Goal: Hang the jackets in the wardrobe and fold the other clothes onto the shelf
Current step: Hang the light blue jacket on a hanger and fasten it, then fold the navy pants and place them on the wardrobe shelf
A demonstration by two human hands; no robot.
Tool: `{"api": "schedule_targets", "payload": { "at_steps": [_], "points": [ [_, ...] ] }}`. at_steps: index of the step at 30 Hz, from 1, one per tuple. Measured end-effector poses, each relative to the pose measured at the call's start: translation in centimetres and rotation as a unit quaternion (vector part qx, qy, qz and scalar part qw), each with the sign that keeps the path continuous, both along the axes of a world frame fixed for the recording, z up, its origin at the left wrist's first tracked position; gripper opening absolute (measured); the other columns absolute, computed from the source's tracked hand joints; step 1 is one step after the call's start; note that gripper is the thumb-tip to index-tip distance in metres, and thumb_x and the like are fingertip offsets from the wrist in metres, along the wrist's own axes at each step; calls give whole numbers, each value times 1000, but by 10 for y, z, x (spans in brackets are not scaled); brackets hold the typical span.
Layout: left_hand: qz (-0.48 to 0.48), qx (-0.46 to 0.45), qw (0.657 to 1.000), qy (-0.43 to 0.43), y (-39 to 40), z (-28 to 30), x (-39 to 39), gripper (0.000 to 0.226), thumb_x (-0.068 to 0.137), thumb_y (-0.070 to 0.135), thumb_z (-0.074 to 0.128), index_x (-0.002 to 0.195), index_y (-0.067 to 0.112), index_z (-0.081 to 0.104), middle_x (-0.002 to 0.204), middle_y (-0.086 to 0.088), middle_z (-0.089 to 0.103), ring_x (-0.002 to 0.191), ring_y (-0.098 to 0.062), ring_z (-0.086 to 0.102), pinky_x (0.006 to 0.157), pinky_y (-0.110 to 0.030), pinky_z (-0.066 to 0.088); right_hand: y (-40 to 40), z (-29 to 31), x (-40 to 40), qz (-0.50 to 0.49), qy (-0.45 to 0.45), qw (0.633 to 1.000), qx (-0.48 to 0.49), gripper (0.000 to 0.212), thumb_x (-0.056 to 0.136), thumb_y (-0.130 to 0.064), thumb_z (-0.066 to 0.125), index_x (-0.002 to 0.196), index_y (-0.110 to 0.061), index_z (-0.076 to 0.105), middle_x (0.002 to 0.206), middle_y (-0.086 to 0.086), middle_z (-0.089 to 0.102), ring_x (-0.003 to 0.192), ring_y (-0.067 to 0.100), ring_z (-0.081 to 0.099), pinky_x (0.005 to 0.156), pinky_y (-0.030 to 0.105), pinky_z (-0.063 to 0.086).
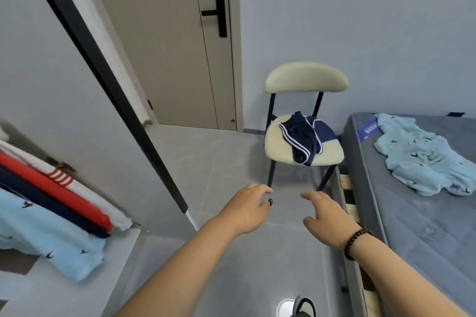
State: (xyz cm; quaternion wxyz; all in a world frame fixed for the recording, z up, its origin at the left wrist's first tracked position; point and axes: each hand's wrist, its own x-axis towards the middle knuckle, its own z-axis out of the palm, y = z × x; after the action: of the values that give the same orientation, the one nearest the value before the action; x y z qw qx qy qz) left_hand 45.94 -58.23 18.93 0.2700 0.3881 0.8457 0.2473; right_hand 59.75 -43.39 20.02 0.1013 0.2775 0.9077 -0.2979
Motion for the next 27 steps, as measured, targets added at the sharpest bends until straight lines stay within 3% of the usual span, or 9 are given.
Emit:
{"api": "schedule_targets", "payload": {
  "at_steps": [5,13,27],
  "points": [
    [3,9,1000,-1,91,-5,13,34,99,30,45,133,27,51,141,6,45,109,-16,52,93,-22,34,88,-3,20,-16,-6,1000,-15,57,90,-13,51,144,-16,33,148,2,34,136,16,36,108,24,30],
    [-2,-26,999,-36,197,-26,36,38,100,30,43,138,26,45,145,8,41,125,-12,45,96,-19,32,200,-4,27,-6,-37,999,-30,56,91,-14,50,144,-14,33,147,2,33,132,17,40,106,23,34],
    [33,-56,995,-72,314,-74,-60,39,98,27,47,137,23,47,141,4,45,118,-16,50,95,-20,34,317,-44,-68,26,-67,996,-49,56,94,-22,51,145,-14,31,148,2,32,129,17,43,105,23,36]
  ]
}}
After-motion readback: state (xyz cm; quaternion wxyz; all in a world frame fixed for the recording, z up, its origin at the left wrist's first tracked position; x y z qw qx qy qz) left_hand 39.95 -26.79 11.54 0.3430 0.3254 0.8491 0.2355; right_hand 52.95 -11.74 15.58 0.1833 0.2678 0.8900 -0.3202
